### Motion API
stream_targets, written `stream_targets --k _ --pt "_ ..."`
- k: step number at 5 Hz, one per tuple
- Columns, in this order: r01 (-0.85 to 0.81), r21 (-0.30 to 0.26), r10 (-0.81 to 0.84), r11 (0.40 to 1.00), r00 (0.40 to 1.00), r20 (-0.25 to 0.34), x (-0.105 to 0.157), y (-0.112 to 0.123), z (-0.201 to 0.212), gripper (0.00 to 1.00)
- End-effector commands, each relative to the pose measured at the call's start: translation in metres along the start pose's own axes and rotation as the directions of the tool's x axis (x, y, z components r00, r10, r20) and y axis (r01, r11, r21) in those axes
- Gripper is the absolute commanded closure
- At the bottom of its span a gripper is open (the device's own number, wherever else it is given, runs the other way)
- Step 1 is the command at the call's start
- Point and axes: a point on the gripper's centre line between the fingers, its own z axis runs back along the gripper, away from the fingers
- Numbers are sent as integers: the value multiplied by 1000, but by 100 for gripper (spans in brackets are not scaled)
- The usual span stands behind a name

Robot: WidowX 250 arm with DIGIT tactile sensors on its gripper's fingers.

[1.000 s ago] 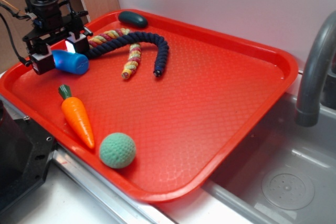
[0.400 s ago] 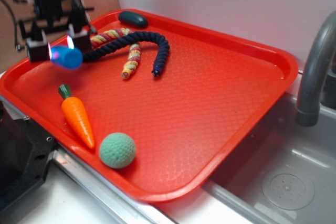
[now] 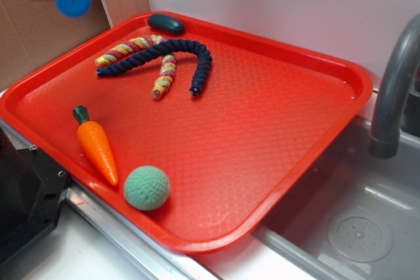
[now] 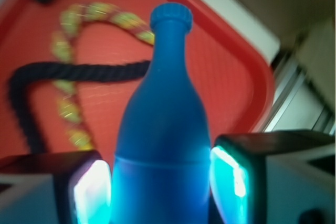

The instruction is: Grab the blue bottle.

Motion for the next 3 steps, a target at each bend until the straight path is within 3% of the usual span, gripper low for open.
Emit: stream_targets --k 1,2,3 --pt "473 -31 -460 880 868 186 -9 -22 31 100" --pt "590 -21 -570 807 788 232 6 -34 28 100" --pt "640 1 -622 769 747 237 15 -39 22 100"
